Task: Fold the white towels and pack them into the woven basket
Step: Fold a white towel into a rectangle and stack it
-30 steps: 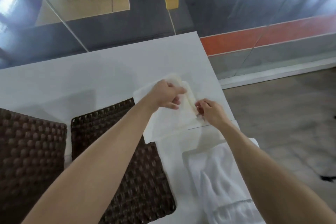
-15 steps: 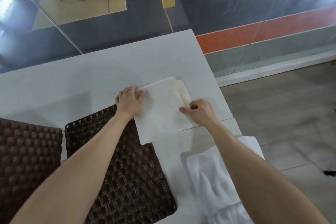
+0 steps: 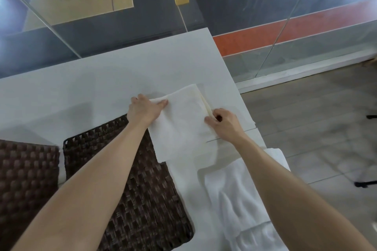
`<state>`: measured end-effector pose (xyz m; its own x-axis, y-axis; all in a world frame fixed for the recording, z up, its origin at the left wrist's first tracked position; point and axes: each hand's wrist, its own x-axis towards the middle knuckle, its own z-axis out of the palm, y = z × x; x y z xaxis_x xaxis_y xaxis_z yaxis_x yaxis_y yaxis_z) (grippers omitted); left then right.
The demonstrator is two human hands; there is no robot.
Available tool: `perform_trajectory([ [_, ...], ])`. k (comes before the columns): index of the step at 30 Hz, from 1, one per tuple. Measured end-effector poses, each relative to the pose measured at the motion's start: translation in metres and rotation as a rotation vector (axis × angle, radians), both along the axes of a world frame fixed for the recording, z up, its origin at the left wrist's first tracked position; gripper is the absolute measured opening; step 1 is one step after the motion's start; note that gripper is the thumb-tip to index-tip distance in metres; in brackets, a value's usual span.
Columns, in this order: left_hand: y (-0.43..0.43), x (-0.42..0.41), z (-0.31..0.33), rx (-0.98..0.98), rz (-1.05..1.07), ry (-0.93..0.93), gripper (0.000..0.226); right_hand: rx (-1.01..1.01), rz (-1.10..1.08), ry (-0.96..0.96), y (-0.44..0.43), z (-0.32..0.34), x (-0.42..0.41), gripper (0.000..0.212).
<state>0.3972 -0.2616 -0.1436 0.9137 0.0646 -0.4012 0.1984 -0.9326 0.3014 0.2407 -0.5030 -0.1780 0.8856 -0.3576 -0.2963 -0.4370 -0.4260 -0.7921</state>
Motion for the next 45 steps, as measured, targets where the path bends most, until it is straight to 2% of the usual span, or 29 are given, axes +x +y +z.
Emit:
perform_trajectory([
  [2,0.005,0.005,-0.001,-0.096,0.076,0.062,0.102,-0.006,-0.008,-0.016,0.001,-0.002,-0.001,0.046],
  [4,0.015,0.010,0.000,-0.272,0.209,0.160,0.091,-0.008,-0.028,-0.012,0.001,-0.004,0.000,0.047],
  [8,0.032,0.010,0.006,-0.465,0.275,0.217,0.044,0.017,-0.136,-0.006,0.008,-0.008,0.005,0.047],
  [10,0.037,0.005,0.013,-0.517,0.299,0.232,0.034,-0.004,-0.168,0.030,0.011,-0.008,0.010,0.045],
  [13,0.045,-0.006,0.024,-0.562,0.352,0.262,0.041,-0.019,-0.174,0.092,0.016,0.001,0.013,0.043],
  [14,0.046,-0.010,0.027,-0.570,0.363,0.261,0.044,-0.099,-0.160,0.062,0.022,0.010,0.008,0.046],
  [17,0.047,-0.023,0.037,-0.568,0.397,0.245,0.051,-0.496,0.021,-0.321,0.064,0.039,-0.027,0.064],
  [19,0.045,-0.030,0.044,-0.577,0.432,0.251,0.052,-0.605,0.279,-0.464,0.107,0.055,-0.055,0.075],
  [21,0.043,-0.038,0.053,-0.614,0.460,0.270,0.052,-0.701,0.430,-0.383,0.138,0.052,-0.070,0.077],
  [24,0.043,-0.051,0.072,-0.650,0.417,0.275,0.058,-0.765,0.341,-0.335,0.138,0.045,-0.065,0.056],
  [27,0.060,-0.075,0.097,-0.737,0.317,0.246,0.048,-0.660,0.371,-0.390,0.123,0.069,-0.052,0.051],
  [29,0.084,-0.095,0.109,-0.935,0.296,0.259,0.032,-0.622,0.416,-0.400,0.116,0.098,-0.044,0.053],
  [31,0.114,-0.120,0.121,-1.170,0.231,0.350,0.032,-0.575,0.446,-0.372,0.107,0.131,-0.039,0.055],
  [32,0.129,-0.132,0.126,-1.170,0.126,0.348,0.038,-0.529,0.459,-0.340,0.103,0.148,-0.039,0.055],
  [33,0.141,-0.143,0.132,-1.037,-0.024,0.278,0.049,-0.469,0.469,-0.305,0.101,0.166,-0.041,0.054],
  [35,0.157,-0.162,0.140,-0.638,-0.238,0.011,0.066,-0.374,0.497,-0.219,0.103,0.204,-0.048,0.050],
  [36,0.163,-0.171,0.145,-0.594,-0.242,-0.099,0.063,-0.350,0.513,-0.176,0.105,0.222,-0.051,0.049],
  [38,0.170,-0.191,0.162,-0.733,-0.229,-0.212,0.048,-0.241,0.516,-0.111,0.111,0.256,-0.059,0.045],
  [39,0.171,-0.201,0.174,-0.832,-0.181,-0.222,0.044,-0.106,0.480,-0.106,0.114,0.272,-0.065,0.041],
  [41,0.170,-0.224,0.206,-0.998,0.004,-0.247,0.038,0.349,0.316,-0.124,0.120,0.298,-0.086,0.036],
  [43,0.170,-0.247,0.229,-1.094,0.174,-0.268,0.034,0.766,0.148,-0.051,0.134,0.306,-0.117,0.063],
  [45,0.175,-0.269,0.239,-1.124,0.227,-0.258,0.031,0.913,0.121,0.001,0.159,0.295,-0.161,0.079],
])
